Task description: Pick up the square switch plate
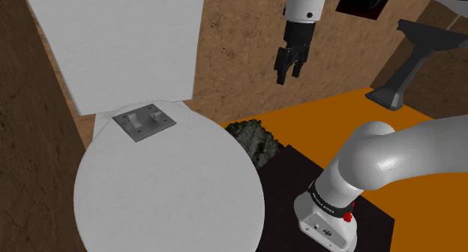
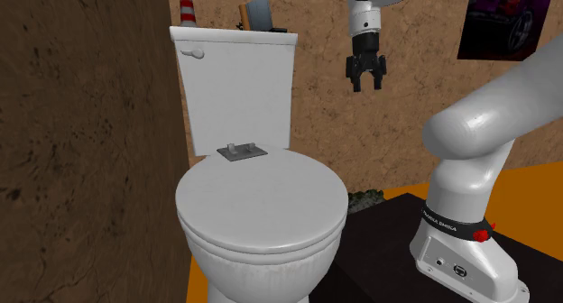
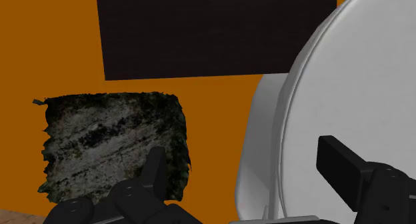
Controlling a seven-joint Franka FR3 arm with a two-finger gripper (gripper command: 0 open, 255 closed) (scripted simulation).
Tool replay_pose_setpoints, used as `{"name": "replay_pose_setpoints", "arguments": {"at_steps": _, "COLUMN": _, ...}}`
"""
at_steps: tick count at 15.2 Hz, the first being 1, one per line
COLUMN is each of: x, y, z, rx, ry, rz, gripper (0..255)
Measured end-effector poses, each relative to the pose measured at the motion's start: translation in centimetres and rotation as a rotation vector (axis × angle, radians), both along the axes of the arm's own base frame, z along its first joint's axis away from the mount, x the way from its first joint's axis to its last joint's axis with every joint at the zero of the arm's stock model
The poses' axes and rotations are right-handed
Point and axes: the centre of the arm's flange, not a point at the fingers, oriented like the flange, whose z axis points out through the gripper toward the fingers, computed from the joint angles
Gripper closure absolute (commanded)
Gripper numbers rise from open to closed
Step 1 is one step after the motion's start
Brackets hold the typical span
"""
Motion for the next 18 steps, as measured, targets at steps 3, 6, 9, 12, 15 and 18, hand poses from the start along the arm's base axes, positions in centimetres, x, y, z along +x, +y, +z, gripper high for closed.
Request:
{"name": "replay_pose_setpoints", "arguments": {"at_steps": 3, "x": 1.0, "y": 1.1, "z": -0.6, "rx": 0.001, "ry": 0.002, "rz": 0.0, "gripper": 0}}
{"name": "replay_pose_setpoints", "arguments": {"at_steps": 6, "x": 3.8, "y": 3.3, "z": -1.9, "rx": 0.004, "ry": 0.005, "rz": -0.002, "gripper": 0}}
{"name": "replay_pose_setpoints", "arguments": {"at_steps": 9, "x": 6.5, "y": 5.9, "z": -3.5, "rx": 0.007, "ry": 0.009, "rz": -0.005, "gripper": 0}}
{"name": "replay_pose_setpoints", "arguments": {"at_steps": 12, "x": 8.9, "y": 8.5, "z": -4.8, "rx": 0.011, "ry": 0.013, "rz": -0.007, "gripper": 0}}
{"name": "replay_pose_setpoints", "arguments": {"at_steps": 15, "x": 11.5, "y": 10.9, "z": -6.2, "rx": 0.014, "ry": 0.016, "rz": -0.009, "gripper": 0}}
{"name": "replay_pose_setpoints", "arguments": {"at_steps": 18, "x": 14.1, "y": 13.2, "z": -7.9, "rx": 0.018, "ry": 0.02, "rz": -0.011, "gripper": 0}}
